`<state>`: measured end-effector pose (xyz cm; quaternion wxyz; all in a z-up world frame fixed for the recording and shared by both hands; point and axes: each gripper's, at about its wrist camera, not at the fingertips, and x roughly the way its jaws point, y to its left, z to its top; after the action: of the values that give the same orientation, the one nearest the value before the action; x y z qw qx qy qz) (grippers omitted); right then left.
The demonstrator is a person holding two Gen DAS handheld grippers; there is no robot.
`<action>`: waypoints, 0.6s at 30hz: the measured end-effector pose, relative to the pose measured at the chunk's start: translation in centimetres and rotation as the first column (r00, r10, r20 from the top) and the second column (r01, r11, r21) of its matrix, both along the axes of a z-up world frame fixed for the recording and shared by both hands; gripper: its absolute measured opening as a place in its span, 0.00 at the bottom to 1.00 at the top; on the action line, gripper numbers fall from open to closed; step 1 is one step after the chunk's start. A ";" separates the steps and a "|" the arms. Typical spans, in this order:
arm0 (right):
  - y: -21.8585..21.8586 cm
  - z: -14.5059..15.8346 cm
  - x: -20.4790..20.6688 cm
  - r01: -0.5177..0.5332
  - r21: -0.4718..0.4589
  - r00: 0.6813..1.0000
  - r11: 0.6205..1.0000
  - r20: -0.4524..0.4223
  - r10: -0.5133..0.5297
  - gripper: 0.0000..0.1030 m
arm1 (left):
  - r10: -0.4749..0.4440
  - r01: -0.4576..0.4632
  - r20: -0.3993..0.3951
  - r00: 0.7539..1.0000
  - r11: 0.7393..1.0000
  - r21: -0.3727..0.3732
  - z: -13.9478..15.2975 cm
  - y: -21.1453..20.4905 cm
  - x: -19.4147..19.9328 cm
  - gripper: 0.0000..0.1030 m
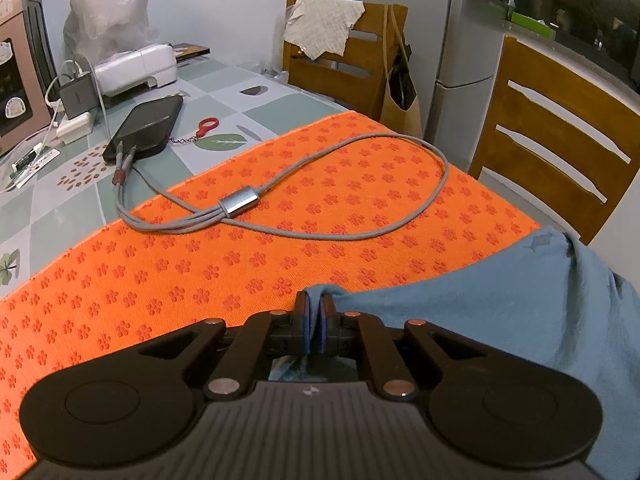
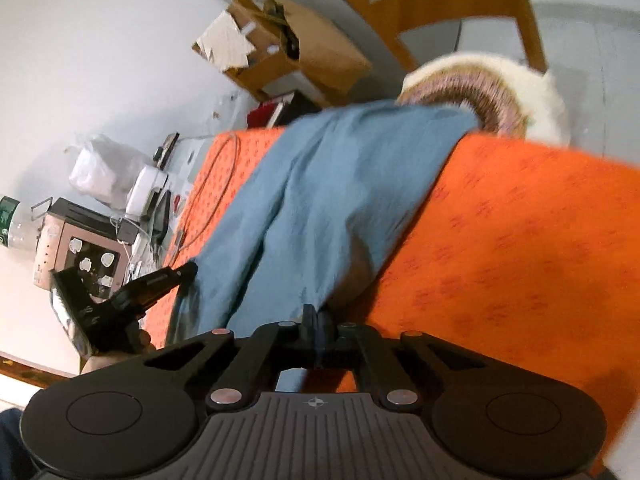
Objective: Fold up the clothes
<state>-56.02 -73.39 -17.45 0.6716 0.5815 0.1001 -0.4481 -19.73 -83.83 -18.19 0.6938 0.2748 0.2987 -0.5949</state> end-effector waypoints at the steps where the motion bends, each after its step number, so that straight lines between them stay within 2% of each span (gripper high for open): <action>1: 0.6 0.2 -0.6 0.005 0.008 1.000 1.000 -0.012 -0.005 0.02 | 0.000 0.000 0.001 1.000 1.000 -0.002 0.0 0.0 0.0 0.08; 7: 2.6 -0.8 -4.4 0.086 0.076 0.994 0.993 -0.073 -0.081 0.02 | 0.006 -0.006 0.005 1.000 1.000 -0.004 -0.1 -0.1 -0.1 0.08; 11: 2.2 -1.5 -4.8 0.071 0.095 0.997 0.993 -0.014 -0.070 0.03 | 0.011 -0.011 0.007 1.000 1.000 0.002 0.0 -0.2 -0.2 0.08; 14: 1.8 -1.6 -3.5 0.021 0.073 0.999 0.997 0.045 -0.025 0.08 | 0.013 -0.013 0.008 1.000 1.000 0.006 0.0 -0.3 -0.2 0.08; 16: 1.2 -1.3 -2.1 -0.017 0.043 0.999 0.999 0.049 0.015 0.16 | 0.014 -0.014 0.007 1.000 1.000 0.006 0.0 -0.3 -0.2 0.08; 18: 0.5 -1.1 -1.0 -0.044 0.014 0.998 0.999 0.037 0.043 0.35 | 0.015 -0.015 0.007 1.000 1.000 0.006 0.0 -0.2 -0.2 0.08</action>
<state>-57.00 -72.92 -18.51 0.6785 0.5922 0.1038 -0.4221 -19.90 -84.07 -18.17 0.6983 0.2768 0.3002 -0.5879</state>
